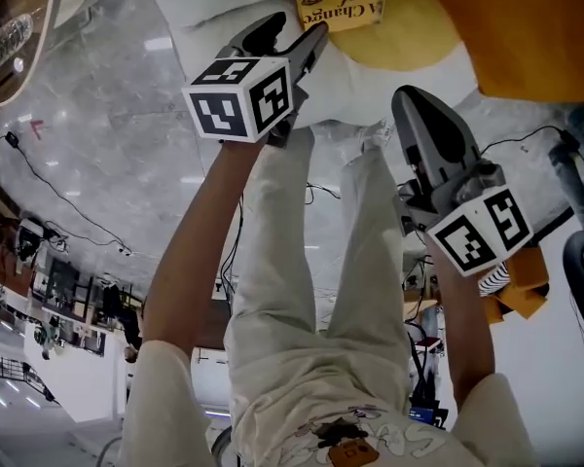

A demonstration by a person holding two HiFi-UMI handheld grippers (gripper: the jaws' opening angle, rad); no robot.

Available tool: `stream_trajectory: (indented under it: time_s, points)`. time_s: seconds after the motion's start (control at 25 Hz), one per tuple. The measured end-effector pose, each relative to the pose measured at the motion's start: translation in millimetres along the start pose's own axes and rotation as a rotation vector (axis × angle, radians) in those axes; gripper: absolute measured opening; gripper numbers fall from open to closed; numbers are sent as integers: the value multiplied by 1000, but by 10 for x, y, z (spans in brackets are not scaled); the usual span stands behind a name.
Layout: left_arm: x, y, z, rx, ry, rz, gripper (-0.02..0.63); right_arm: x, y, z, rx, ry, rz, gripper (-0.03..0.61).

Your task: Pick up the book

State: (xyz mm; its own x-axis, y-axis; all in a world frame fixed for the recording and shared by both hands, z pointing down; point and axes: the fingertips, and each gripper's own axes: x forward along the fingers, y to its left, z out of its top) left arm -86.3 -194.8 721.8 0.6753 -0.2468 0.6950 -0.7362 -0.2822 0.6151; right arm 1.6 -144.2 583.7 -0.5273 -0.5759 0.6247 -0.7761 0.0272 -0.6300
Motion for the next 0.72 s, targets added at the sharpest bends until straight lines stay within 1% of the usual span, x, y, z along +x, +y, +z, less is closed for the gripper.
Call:
stream_trajectory:
  time_s: [0.08,0.16,0.4,0.56,0.72]
  points:
    - [86,49,-81,-15,11,-3,253,29,-31,-72,7,7,-6,25]
    - [163,113,-142,-6,23,-1,252,80,-56,-137,14,14,-9,25]
    - [331,324,-186,-16,30,4,252,226,-85,-245,25,22,-12,25]
    - [460,444,-217,7,48,-1,253,275,-117,-326,36,27,-15,25]
    - [581,424,-211,41,61,-21,253,297,-174,-378,47,28,-17,25]
